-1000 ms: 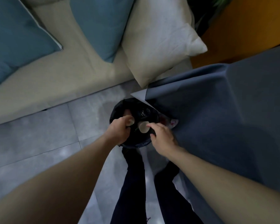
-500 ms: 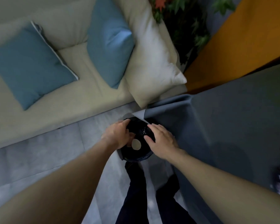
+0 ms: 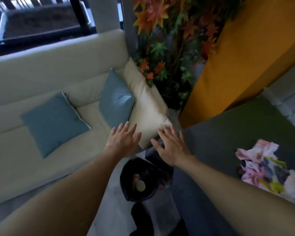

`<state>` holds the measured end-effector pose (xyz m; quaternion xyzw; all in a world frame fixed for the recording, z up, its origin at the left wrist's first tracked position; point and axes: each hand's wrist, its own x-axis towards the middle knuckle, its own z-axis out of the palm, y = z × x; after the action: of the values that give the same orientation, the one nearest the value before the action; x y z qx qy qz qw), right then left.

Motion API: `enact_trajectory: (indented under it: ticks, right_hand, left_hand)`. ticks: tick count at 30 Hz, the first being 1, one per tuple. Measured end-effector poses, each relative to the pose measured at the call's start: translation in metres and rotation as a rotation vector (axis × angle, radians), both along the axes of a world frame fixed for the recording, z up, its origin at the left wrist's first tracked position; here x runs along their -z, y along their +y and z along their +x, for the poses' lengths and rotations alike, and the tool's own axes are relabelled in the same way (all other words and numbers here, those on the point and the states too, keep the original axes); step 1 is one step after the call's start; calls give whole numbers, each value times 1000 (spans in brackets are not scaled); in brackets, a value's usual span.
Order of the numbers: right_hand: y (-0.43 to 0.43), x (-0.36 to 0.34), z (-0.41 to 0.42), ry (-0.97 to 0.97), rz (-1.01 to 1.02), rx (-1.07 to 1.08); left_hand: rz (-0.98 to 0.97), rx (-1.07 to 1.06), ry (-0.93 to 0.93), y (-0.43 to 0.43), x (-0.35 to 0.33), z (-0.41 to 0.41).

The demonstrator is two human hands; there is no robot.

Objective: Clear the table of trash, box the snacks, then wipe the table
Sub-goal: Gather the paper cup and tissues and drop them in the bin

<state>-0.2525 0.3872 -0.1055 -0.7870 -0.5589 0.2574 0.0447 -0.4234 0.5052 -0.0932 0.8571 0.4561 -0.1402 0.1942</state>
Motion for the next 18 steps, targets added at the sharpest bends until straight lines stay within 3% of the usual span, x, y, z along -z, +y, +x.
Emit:
enact_trajectory:
  ticks: [12,18]
  right_hand:
    - [-92,-78,97,-89,105,281]
    - [-161,-90,142,-110,143,450]
  left_hand:
    - [85,266,-168,-53,-84,123]
    - [54,361,-152,-106,-100,189]
